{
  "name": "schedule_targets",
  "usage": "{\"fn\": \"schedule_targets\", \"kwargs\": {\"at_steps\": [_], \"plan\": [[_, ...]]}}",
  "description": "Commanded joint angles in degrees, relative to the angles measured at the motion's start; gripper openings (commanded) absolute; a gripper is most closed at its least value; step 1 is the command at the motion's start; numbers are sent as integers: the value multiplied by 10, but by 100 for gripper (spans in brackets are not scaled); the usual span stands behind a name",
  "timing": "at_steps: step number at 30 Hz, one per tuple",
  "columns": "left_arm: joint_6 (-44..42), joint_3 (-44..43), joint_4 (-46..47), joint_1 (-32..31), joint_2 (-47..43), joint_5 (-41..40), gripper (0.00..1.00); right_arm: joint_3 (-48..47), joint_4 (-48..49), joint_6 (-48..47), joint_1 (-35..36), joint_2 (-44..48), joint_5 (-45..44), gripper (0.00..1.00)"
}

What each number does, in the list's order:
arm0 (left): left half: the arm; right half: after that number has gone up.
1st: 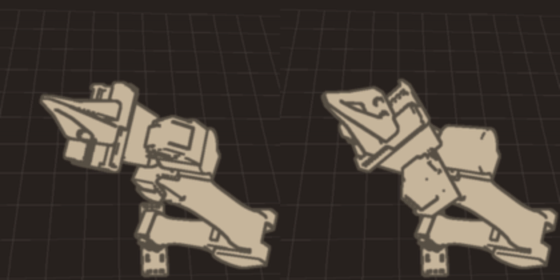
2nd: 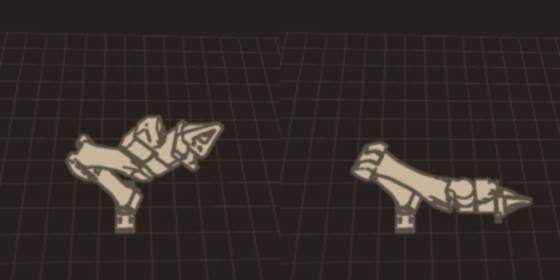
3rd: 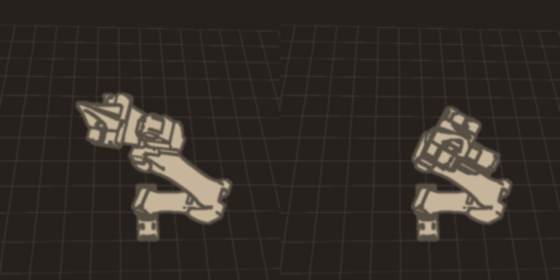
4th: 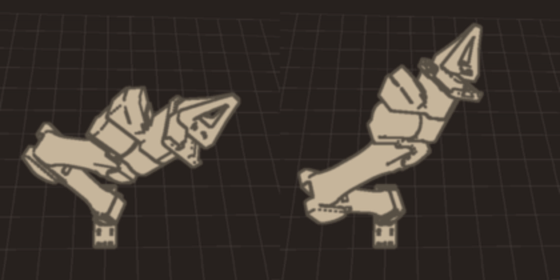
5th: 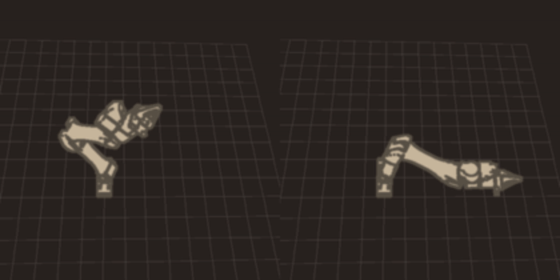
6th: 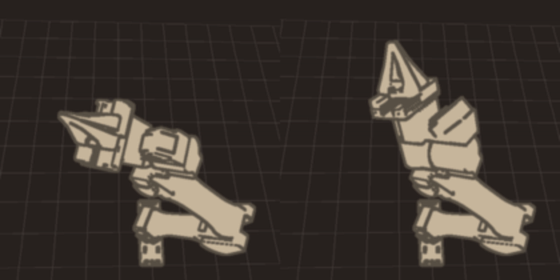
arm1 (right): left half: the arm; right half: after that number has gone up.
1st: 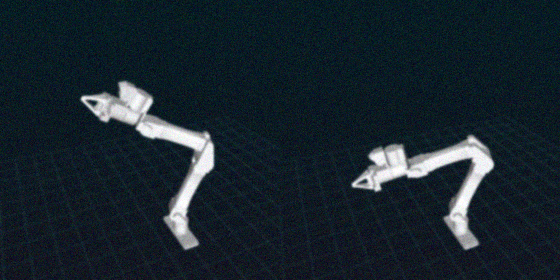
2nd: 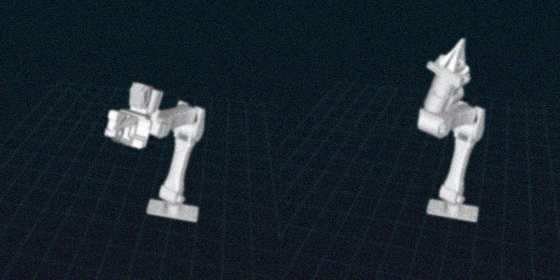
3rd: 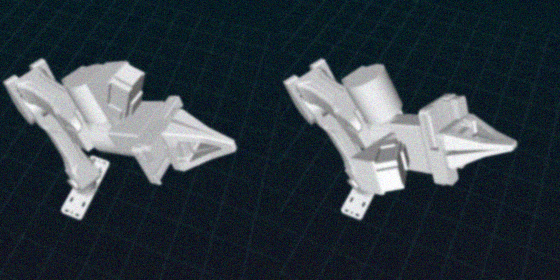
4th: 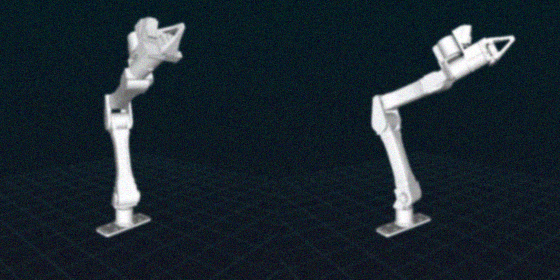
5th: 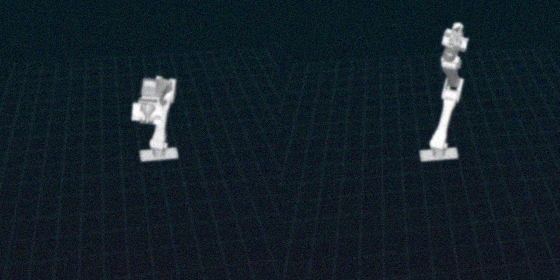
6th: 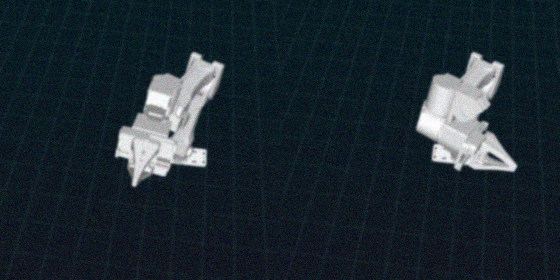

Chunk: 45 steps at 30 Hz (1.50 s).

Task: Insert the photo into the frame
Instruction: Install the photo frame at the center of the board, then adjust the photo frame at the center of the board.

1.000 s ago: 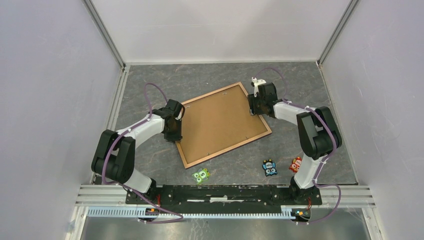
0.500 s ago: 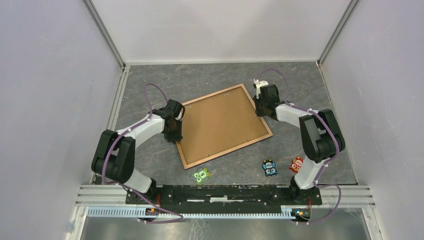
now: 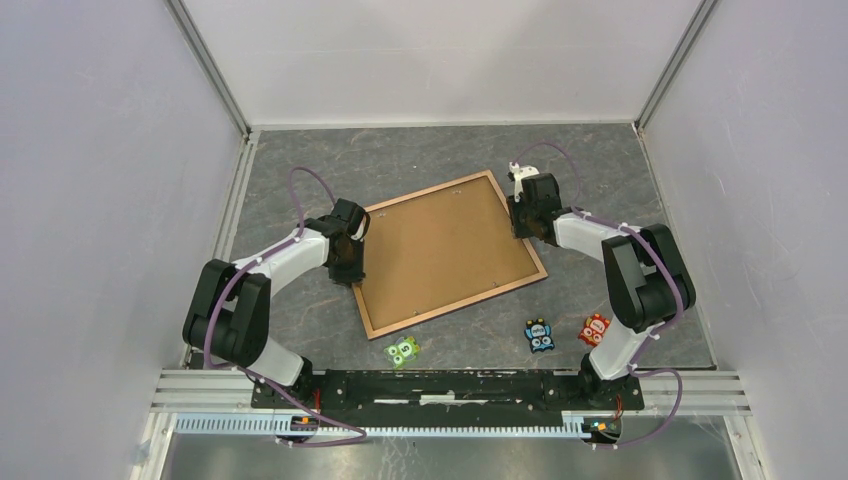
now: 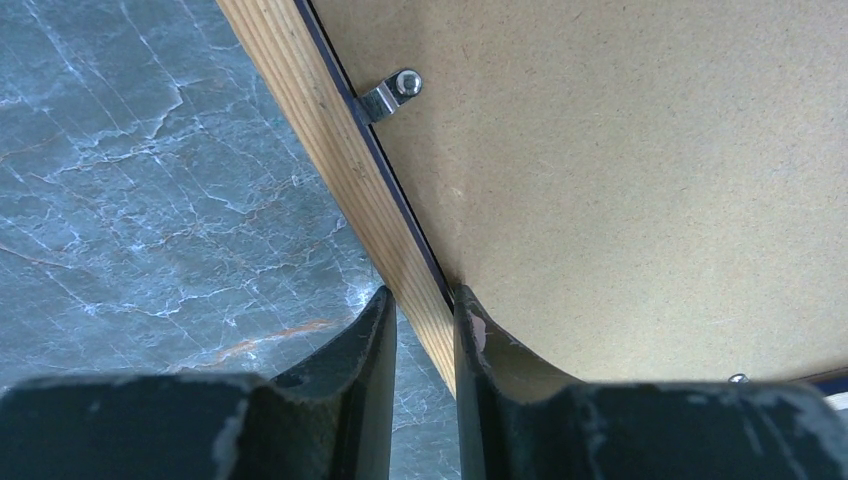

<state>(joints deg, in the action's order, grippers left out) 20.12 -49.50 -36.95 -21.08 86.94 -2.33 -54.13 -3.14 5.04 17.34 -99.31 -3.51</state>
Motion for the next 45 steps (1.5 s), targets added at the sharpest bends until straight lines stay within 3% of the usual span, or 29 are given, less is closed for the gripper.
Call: {"fn": "schedule_targets", "kwargs": {"at_steps": [1, 8, 14, 24, 30, 35, 39, 42, 45], "plan": [[-20, -13, 10, -3, -13, 21, 2, -5, -18, -1, 1, 5, -6, 35], [-14, -16, 6, -2, -13, 10, 2, -7, -49, -20, 3, 19, -14, 41], [-9, -11, 10, 4, -25, -10, 2, -8, -50, -25, 10, 17, -31, 13], [-1, -25, 14, 22, -1, -11, 2, -1, -33, -23, 11, 22, 33, 1], [49, -93, 11, 115, 89, 46, 2, 13, -3, -11, 11, 24, 96, 0], [82, -173, 0, 131, 182, 74, 2, 14, 3, -6, 10, 18, 107, 0], [82, -244, -17, 134, 211, 28, 3, 28, 27, -6, 10, 25, 156, 0], [74, -274, -31, 133, 201, -6, 18, 48, 66, -5, 10, 43, 171, 0], [99, -255, -41, 133, 146, -70, 57, 57, 73, 0, 8, 56, 139, 0]]}}
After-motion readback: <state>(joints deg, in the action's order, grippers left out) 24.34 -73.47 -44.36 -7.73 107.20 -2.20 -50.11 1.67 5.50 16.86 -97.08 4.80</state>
